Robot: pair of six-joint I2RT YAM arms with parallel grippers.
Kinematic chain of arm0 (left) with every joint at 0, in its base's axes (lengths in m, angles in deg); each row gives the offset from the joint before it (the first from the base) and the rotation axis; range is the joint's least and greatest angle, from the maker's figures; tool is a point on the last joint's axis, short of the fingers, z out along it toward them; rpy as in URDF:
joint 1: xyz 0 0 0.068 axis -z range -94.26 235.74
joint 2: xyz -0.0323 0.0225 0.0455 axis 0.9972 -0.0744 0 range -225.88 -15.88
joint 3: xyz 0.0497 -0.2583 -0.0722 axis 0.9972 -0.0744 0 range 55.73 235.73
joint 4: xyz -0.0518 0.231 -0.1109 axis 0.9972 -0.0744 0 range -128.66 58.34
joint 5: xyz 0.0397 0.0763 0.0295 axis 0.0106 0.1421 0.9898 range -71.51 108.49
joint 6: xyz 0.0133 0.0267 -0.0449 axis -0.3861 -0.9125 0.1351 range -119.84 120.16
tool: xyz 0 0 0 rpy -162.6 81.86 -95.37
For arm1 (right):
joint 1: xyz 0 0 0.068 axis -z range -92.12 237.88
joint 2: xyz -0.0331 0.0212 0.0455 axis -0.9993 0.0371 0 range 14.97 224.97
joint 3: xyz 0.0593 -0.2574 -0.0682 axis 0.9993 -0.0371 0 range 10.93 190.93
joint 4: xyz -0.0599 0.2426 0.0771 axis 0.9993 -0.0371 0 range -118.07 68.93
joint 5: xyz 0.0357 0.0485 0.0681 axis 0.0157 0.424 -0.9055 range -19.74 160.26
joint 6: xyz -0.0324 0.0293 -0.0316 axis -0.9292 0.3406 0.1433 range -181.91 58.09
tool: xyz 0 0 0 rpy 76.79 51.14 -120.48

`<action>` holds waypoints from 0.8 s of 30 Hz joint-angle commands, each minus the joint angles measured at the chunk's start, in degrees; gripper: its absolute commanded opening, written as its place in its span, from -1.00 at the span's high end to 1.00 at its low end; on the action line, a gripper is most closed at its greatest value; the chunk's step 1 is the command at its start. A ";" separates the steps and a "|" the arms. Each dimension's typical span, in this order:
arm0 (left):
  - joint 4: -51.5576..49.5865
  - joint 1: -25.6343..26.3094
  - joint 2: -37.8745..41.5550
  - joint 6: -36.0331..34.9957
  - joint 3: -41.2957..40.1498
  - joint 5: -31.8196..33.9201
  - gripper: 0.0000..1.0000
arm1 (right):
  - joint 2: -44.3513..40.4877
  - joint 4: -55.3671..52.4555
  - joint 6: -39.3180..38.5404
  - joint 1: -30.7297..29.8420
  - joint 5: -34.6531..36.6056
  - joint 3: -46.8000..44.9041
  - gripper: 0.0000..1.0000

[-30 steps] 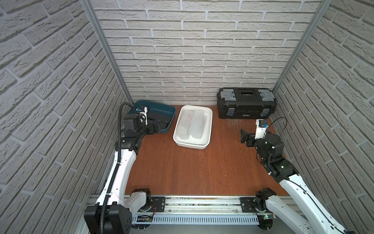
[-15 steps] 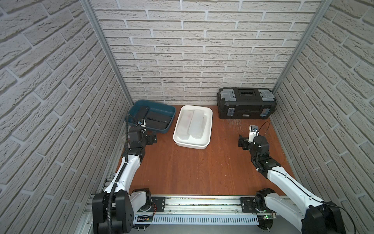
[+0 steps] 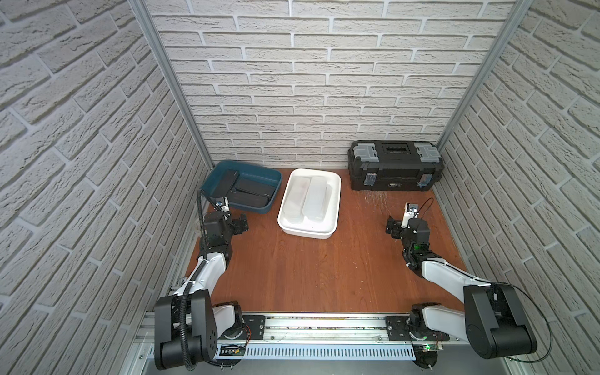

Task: Place the pencil cases by color into the storage box
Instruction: Reset both arms

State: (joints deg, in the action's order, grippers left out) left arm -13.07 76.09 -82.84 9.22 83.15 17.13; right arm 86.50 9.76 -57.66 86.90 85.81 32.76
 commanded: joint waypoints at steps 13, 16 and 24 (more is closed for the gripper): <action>16.26 -6.48 -6.62 2.05 -3.95 -5.26 -0.96 | 4.96 9.15 1.22 1.28 2.15 -0.03 -0.97; 16.77 -7.62 -8.08 2.70 -3.56 -7.32 -0.96 | 5.29 8.76 1.48 1.27 3.04 0.46 -0.97; 25.43 -5.76 -13.95 5.65 -3.94 -10.17 -0.97 | 6.52 8.22 0.95 1.09 2.90 1.40 -0.97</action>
State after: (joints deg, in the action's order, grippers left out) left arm 3.93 69.31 -95.05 13.44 80.06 8.75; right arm 92.36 15.97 -56.76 88.04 87.88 33.13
